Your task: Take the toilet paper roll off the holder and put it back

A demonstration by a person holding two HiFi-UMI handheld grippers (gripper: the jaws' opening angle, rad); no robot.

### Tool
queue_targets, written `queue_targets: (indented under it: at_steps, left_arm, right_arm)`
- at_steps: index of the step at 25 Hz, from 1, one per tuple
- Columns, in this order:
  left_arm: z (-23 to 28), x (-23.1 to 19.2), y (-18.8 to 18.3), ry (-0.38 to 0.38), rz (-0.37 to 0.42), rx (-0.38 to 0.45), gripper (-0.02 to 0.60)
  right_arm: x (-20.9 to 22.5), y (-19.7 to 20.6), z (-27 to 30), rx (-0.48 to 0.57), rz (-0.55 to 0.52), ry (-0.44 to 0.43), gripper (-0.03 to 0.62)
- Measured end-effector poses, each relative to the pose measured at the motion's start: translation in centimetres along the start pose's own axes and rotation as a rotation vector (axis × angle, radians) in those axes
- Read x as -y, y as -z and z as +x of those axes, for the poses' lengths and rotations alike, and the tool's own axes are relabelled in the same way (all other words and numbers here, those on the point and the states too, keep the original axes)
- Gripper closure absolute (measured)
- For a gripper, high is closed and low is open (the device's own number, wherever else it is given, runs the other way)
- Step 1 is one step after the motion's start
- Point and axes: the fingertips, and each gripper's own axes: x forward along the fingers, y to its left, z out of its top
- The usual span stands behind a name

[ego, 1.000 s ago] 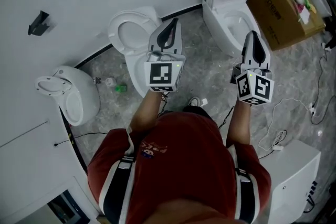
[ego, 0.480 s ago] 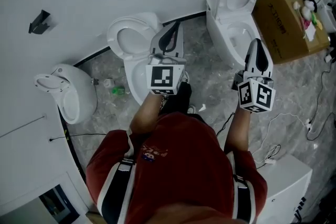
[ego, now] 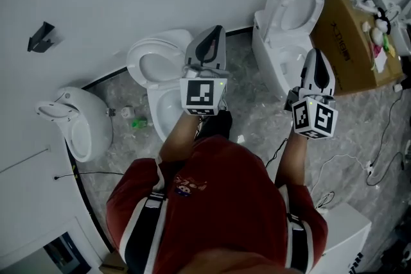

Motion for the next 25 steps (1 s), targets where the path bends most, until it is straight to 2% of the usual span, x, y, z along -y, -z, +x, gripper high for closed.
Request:
queue_targets:
  at_steps: [8, 14, 25]
  left_arm:
    - [10.0, -7.4, 1.3, -0.024, -0.004, -0.009, 0.563]
    - [16.1, -11.3, 3.0, -0.019, -0.018, -0.023, 0.563]
    - [22.7, -15.6, 3.1, -0.025, -0.002, -0.010, 0.563]
  right_arm:
    - [-1.8, 0.8, 13.1, -0.012, -0.013, -0.035, 0.585]
    - [-2.7, 2.5, 21.1, -0.031, -0.018, -0.049, 0.585]
    - [-3.7, 3.1, 29.4, -0.020, -0.003, -0.067, 0.585]
